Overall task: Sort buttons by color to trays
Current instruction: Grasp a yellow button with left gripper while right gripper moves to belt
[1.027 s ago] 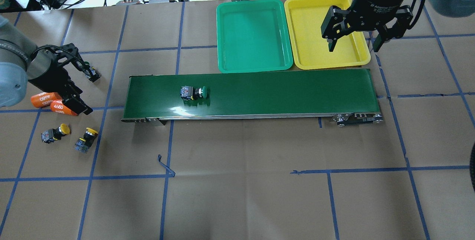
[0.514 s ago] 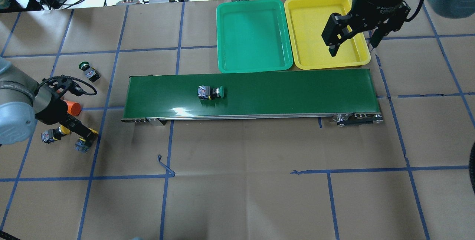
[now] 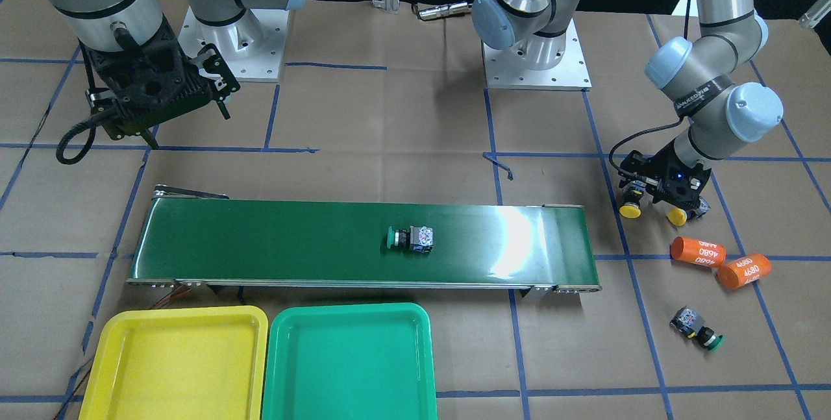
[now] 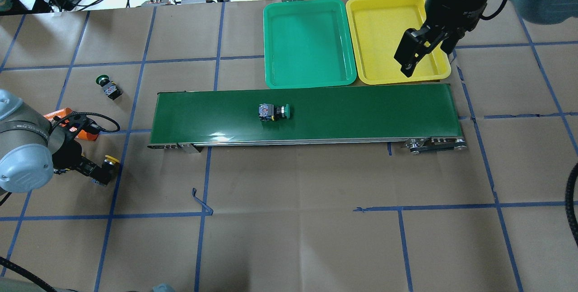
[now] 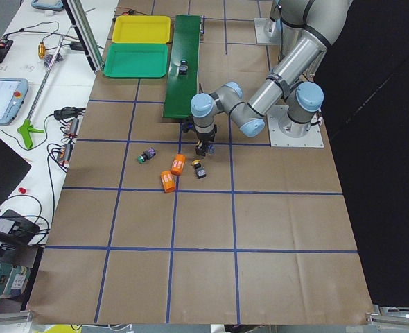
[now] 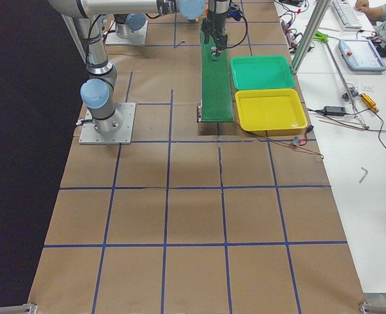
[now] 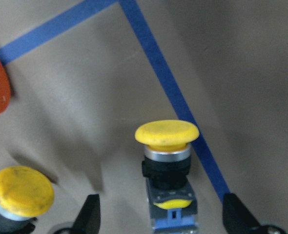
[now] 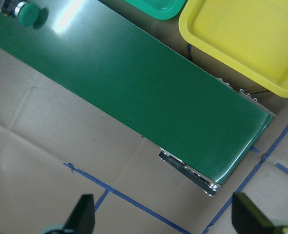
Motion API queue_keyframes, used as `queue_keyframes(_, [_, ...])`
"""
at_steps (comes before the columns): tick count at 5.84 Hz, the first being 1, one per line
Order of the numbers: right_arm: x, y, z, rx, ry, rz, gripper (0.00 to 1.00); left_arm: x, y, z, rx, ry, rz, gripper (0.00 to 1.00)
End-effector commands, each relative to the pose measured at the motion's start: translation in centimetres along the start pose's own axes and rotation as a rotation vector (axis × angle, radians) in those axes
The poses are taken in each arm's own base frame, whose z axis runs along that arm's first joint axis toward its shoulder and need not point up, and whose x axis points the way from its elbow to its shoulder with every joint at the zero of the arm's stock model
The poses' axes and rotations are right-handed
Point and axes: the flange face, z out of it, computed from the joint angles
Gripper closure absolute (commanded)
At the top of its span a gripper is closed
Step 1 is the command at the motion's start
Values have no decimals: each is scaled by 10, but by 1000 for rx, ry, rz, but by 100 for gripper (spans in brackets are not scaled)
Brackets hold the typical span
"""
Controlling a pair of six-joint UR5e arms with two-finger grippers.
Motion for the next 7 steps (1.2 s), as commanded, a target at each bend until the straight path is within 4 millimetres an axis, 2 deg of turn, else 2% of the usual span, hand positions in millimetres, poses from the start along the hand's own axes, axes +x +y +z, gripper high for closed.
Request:
queue_keyframes(1, [-1,1,22,-20,-12,-233,0,3,0,-3,-7,5,-9,88])
queue_keyframes(2, [-4,2,48,-21,-18,-318,0,3,-2,-6,-4,-2,-2,99])
queue_keyframes(3, [-6,-1,76,8,7,-420,0,-9,-10,-41,25,-57,18,99])
queue_keyframes(4, [-10,-6,91,47,54,-533,0,-4,-29,-94,23,-56,129,99])
queue_keyframes(5, [-26,-25,105,50,61,-572,0,28,-56,-113,24,-73,298,99])
queue_keyframes(6, [-39,-47,119,71,82,-599,0,73,-93,-119,21,-96,469,99])
queue_keyframes(7, [-48,-54,125,67,76,-587,0,119,-130,-120,12,-110,657,98])
